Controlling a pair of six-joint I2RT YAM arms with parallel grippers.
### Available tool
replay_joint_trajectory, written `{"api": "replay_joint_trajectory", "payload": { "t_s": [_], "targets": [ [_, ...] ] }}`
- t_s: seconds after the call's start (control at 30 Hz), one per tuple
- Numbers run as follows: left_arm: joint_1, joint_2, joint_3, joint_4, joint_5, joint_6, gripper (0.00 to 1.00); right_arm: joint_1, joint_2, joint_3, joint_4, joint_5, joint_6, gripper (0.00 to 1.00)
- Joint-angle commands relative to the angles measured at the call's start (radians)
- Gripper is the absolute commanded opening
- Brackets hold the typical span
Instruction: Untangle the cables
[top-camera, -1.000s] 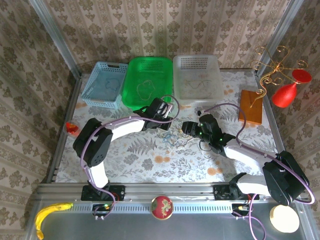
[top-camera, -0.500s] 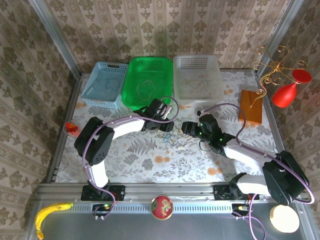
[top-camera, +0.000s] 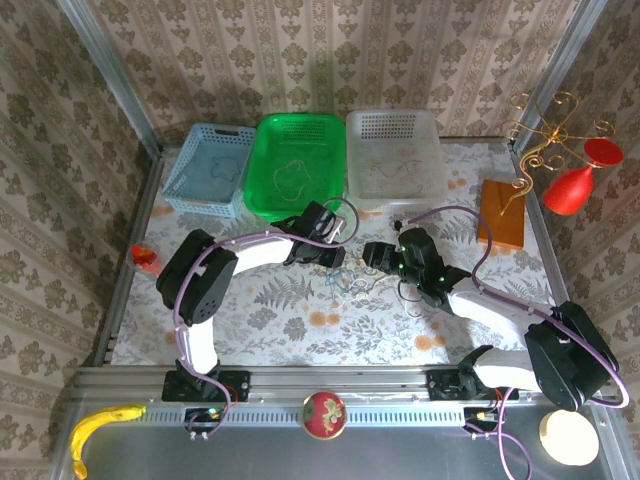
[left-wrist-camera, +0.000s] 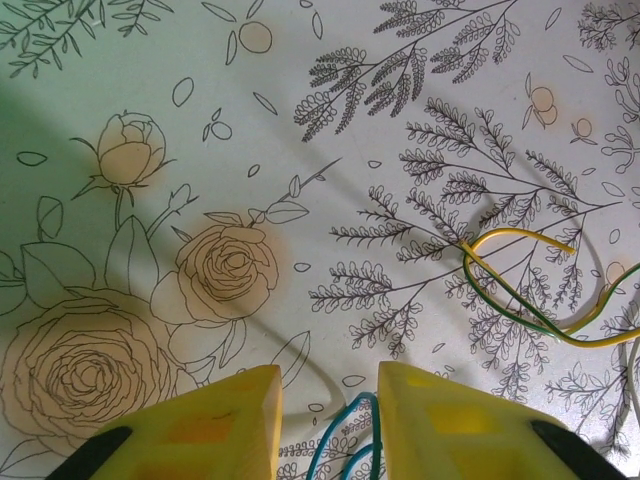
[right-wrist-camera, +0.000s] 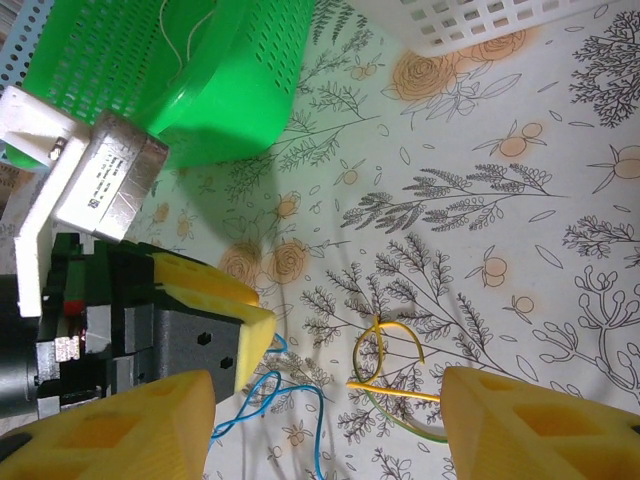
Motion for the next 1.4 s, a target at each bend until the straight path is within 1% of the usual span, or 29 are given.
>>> {"api": "replay_joint_trajectory", "payload": {
  "t_s": [0.0,0.13,0.23,0.27,0.37,0.53,0.8,1.07,1.1,1.37],
  "targets": [
    [0.001,0.019,0.024,-0.002,0.014,-0.002,0.28,-0.004,-0.001,-0.013,0.017,-0.001,-0.013,0.63],
    [0.001,0.018,0.025,0.007,0.012,0.000,0.18,-0.004,-0.002,-0.015,0.015,-0.003,-0.014,0.63],
    [0.003,0.010,0.025,0.008,0.010,0.010,0.03,-0.004,-0.004,-0.016,0.015,-0.004,-0.015,0.63],
    [0.002,0.003,0.024,0.008,0.009,0.015,0.00,-0.004,-0.004,-0.018,0.015,-0.006,-0.017,0.63],
    [0.004,-0.036,0.017,-0.007,0.003,0.026,0.00,-0.004,-0.006,-0.017,0.020,-0.014,-0.027,0.63],
    [0.008,-0.159,-0.008,-0.023,0.001,0.034,0.00,-0.004,0.004,-0.017,0.076,-0.066,-0.058,0.63],
    [0.016,-0.331,-0.028,-0.022,0.054,0.007,0.00,0.010,0.059,0.022,0.185,-0.172,-0.130,0.64],
    [0.016,-0.422,-0.021,-0.004,0.087,-0.037,0.00,0.052,0.140,0.082,0.283,-0.207,-0.191,0.64],
    [0.016,-0.431,-0.021,-0.004,0.089,-0.041,0.00,0.057,0.169,0.087,0.297,-0.211,-0.195,0.64],
    [0.016,-0.477,0.002,-0.004,0.100,-0.058,0.00,0.084,0.231,0.113,0.343,-0.227,-0.191,0.64]
  ]
}}
